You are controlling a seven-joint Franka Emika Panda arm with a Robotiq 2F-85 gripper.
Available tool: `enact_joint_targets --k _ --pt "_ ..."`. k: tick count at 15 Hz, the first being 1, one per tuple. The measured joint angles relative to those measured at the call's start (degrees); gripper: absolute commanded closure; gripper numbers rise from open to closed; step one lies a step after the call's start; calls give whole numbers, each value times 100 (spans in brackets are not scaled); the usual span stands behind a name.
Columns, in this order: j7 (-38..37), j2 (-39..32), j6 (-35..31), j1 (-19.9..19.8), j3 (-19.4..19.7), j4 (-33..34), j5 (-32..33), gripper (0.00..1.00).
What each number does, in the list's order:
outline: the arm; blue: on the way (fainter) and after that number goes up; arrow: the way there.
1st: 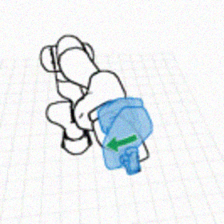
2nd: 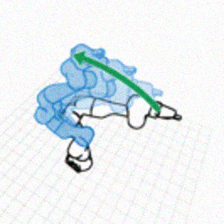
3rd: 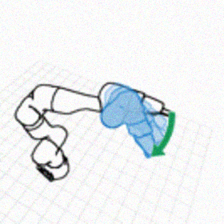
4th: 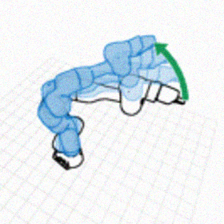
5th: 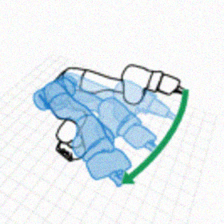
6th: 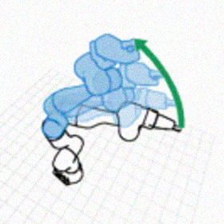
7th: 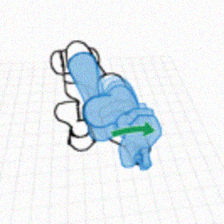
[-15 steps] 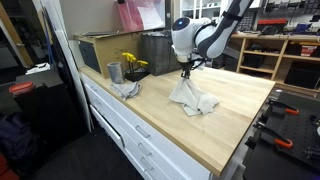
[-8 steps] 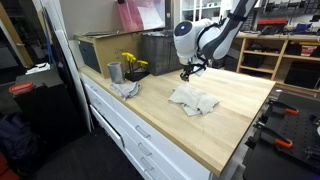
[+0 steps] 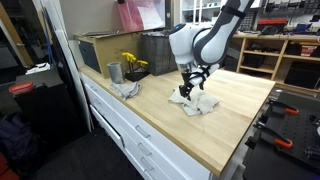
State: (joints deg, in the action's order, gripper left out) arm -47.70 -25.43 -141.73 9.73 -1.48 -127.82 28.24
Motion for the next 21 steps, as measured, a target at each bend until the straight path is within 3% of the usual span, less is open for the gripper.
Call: enact_joint_targets --k 4,14,15,19,21 --pt "41 -2 -41 329 -71 -57 -601 0" --pt "-13 -271 -343 885 446 -108 -465 0" --pt "-36 -297 -361 923 522 -108 -410 14" --pt "-212 -333 -378 1073 756 -117 -103 18" --pt "-282 -345 -378 1129 820 -137 44 43"
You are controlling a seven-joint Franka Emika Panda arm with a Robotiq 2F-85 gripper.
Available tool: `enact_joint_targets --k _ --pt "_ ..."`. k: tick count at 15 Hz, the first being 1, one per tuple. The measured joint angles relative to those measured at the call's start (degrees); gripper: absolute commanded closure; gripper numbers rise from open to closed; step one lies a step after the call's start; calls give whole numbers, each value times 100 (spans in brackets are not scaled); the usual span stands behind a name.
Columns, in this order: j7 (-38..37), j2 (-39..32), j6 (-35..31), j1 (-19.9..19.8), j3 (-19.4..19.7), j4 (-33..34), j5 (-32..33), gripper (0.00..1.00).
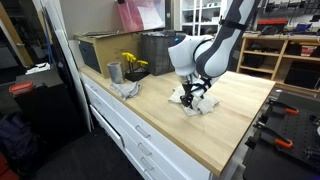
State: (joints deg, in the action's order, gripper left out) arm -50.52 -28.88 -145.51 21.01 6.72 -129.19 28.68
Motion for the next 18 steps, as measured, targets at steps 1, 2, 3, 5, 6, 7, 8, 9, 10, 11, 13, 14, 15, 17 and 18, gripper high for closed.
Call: enact_joint_targets --k 1,2,3,5,6,7,8,9,10,11,13,14,15,17,18 --pt "-53 -8 0 25 25 -15 78 52" --pt "-88 -16 0 51 49 -33 147 59" --pt "-140 -24 0 63 59 -48 199 66" --pt "-169 -35 0 69 60 -76 235 81" --pt "-169 -35 0 71 60 -88 235 90" --pt "-169 -35 0 75 60 -99 236 96" --pt "-170 -35 1 81 60 -109 236 100" --pt "-170 -35 2 87 60 -117 236 100" --pt "-170 -35 2 92 60 -120 238 100" --pt "-170 -34 3 96 62 -120 239 100" --pt "-171 -19 3 95 87 -120 239 99" --pt "-171 8 3 79 108 -120 234 99" --pt "-174 55 -2 40 140 -121 213 99" --pt "-196 202 -28 -90 302 -120 176 99" --pt "-196 279 -29 -204 393 -120 160 99"
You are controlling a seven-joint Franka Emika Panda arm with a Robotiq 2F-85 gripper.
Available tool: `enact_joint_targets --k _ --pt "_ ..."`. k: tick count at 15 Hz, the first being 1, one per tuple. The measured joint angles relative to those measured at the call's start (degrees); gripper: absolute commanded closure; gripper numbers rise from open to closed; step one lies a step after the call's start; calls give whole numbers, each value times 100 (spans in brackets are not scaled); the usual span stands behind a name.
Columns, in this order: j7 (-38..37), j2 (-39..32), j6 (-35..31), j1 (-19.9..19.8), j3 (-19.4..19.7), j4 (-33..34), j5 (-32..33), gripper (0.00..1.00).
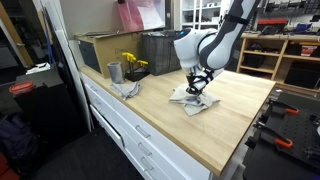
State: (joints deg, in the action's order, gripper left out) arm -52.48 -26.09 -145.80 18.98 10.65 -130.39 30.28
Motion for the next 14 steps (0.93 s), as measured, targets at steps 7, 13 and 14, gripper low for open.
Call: enact_joint_targets --k 7,13,14 --pt "112 276 -1 -1055 199 16 -597 99" --pt "77 237 -1 -1582 346 220 -1532 99" --pt "19 212 -1 -1629 443 273 -1565 99"
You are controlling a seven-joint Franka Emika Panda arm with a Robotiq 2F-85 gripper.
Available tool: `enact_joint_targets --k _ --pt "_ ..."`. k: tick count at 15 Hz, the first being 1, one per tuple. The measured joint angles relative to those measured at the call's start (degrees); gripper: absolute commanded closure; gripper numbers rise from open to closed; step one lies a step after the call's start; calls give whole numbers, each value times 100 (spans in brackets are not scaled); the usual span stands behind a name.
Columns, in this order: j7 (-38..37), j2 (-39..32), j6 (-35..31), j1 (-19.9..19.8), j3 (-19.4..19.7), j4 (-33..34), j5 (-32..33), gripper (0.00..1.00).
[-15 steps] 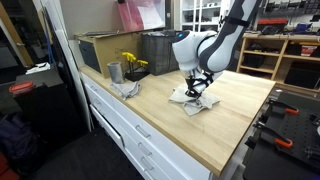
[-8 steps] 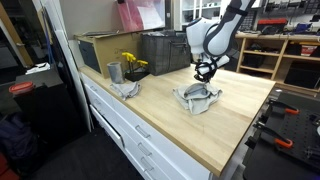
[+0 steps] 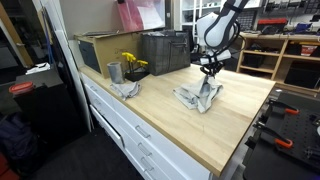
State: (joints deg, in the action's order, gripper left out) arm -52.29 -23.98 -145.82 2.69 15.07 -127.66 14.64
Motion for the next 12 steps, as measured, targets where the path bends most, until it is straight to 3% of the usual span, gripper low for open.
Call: enact_joint_targets --k 2,4,8,12 --pt "-241 -79 -11 -7 273 124 44 99" --pt "-624 -190 -11 -7 500 240 40 69" --pt "-1130 -439 84 -45 612 352 -60 42" --pt "-1224 -486 82 158 571 328 42 11"
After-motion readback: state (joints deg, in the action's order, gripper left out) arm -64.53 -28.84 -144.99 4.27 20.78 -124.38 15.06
